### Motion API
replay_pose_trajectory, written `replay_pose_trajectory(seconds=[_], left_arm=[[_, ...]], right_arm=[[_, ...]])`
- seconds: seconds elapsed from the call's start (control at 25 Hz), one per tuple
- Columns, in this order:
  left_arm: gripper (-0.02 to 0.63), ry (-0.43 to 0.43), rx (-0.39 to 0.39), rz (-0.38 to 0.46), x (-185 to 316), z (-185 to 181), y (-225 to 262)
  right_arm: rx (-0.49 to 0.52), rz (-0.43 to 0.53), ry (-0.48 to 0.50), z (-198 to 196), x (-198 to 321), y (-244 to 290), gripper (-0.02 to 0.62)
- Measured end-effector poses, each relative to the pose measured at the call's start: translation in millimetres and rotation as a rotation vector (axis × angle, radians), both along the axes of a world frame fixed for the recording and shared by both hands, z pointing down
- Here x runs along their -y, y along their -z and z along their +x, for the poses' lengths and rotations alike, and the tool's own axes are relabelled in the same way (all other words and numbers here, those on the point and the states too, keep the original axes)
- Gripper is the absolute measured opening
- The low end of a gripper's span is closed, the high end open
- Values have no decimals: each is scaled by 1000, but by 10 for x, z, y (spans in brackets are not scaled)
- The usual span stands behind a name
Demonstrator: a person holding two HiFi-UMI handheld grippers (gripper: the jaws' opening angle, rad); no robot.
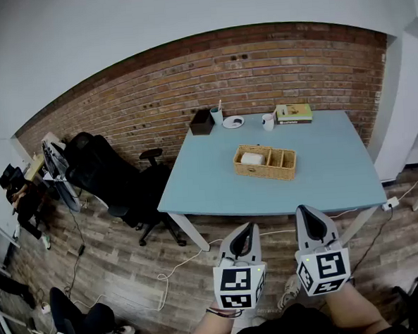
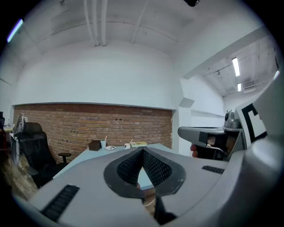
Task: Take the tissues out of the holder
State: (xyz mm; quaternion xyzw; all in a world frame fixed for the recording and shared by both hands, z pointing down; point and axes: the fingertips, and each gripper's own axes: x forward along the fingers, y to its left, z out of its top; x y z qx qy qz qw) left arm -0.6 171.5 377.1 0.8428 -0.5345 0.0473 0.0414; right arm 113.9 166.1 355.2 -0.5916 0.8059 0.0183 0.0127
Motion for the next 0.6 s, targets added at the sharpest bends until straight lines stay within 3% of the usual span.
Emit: replay_pose_trajectory(seconds=[0.6], left_arm=[[-5, -11, 53, -12, 277, 151, -190]], right_arm=[[-38, -45, -15, 121, 147, -214, -3]])
